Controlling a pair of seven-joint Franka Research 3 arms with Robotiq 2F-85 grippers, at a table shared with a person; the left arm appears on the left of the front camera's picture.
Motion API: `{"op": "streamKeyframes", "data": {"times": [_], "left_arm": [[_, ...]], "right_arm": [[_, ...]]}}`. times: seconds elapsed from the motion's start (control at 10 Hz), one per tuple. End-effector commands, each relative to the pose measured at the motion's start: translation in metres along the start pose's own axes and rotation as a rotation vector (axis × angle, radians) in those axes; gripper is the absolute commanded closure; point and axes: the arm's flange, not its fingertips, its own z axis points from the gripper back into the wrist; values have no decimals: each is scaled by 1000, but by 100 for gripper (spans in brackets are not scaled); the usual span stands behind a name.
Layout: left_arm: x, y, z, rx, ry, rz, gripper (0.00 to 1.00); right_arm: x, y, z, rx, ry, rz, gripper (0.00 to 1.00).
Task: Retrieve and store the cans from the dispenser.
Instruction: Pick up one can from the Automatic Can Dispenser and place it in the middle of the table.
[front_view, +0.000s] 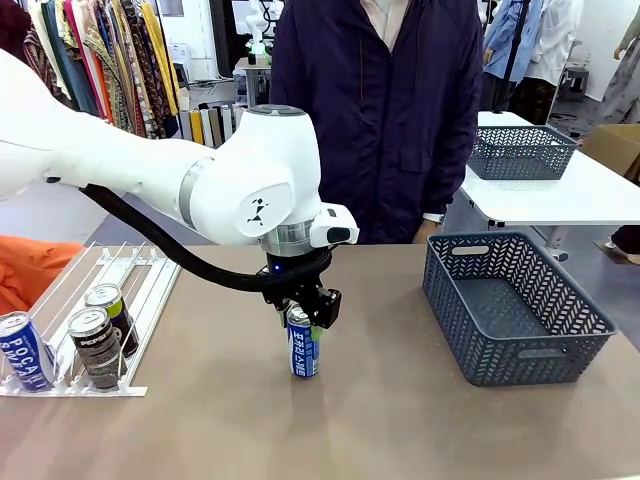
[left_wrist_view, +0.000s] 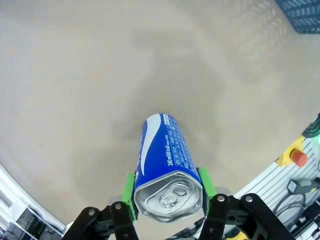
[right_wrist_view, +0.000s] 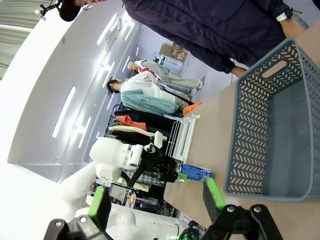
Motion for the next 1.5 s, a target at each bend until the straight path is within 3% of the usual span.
{"op": "streamKeyframes", "data": {"times": [0.0,0.3,0.5,0.7,0.9,1.0,1.1,1.2,1.4], "left_arm": [[-1,-2,7,-19,8,-11,3],[-9,4,26,-15,-58,11,0],[-54,38,108,-93,-130,51,0],[-122,111,180,-161,-154,89,0],[-196,215,217,-318,-174,163,0],[-229,260,223,-476,-178,118,0],[-257,298,219,-544,-218,196,0],[-285,331,210,-672,-248,139,0],[-340,396,171,-881,-388,240,0]], "right_arm": [[4,4,-2,22,-20,2,0],[4,4,-2,22,-20,2,0],[4,4,-2,22,-20,2,0],[4,4,-2,22,-20,2,0],[4,4,-2,22,-20,2,0],[4,4,-2,22,-20,2,0],[4,4,-2,22,-20,2,0],[4,4,-2,22,-20,2,0],[4,4,-2,22,-20,2,0]]}}
